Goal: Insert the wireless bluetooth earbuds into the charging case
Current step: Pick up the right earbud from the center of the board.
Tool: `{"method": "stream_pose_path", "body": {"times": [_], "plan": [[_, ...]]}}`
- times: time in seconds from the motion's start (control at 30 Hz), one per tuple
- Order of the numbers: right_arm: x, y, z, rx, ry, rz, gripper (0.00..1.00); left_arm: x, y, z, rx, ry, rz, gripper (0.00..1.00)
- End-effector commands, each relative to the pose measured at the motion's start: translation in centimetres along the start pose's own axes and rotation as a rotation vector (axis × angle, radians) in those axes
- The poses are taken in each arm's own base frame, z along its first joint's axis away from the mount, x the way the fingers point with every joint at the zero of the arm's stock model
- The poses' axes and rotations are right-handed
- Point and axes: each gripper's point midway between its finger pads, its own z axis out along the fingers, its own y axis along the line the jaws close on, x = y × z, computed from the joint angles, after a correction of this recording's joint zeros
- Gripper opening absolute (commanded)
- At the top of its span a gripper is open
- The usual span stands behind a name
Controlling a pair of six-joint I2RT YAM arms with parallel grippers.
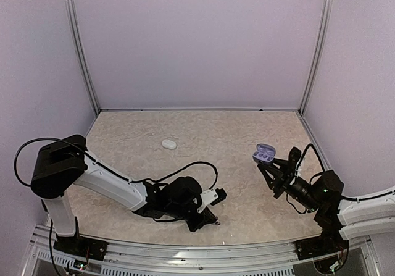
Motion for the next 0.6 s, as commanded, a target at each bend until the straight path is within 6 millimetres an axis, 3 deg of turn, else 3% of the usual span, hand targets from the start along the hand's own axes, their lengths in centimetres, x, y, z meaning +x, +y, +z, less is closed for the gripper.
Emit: {"method": "stream_pose_path", "body": {"times": [0.0,0.17,0.27,0.47,0.57], "plan": [[0.6,0.1,-0.3,-0.011,0.006,-0.016,0.00,-0.1,0.6,-0.1,-0.013,-0.009,0.023,0.06],[1.0,1.7,-0.2,-0.104,0.003,-0.069,0.00,-1.2,0.7,-1.9,-0.029,0.005,0.026,0.01],[1.2,2.7,-0.1,-0.160,-0.004,-0.110,0.00,-2.9,0.7,-3.9,-0.042,0.000,0.025,0.00],[1.3,4.3,0.0,-0.238,-0.036,-0.209,0.00,-8.6,0.6,-8.4,-0.055,-0.024,-0.026,0.00],[1.1,5.5,0.1,-0.293,-0.065,-0.257,0.00,-10.7,0.5,-9.6,-0.045,-0.021,-0.063,0.00]]}}
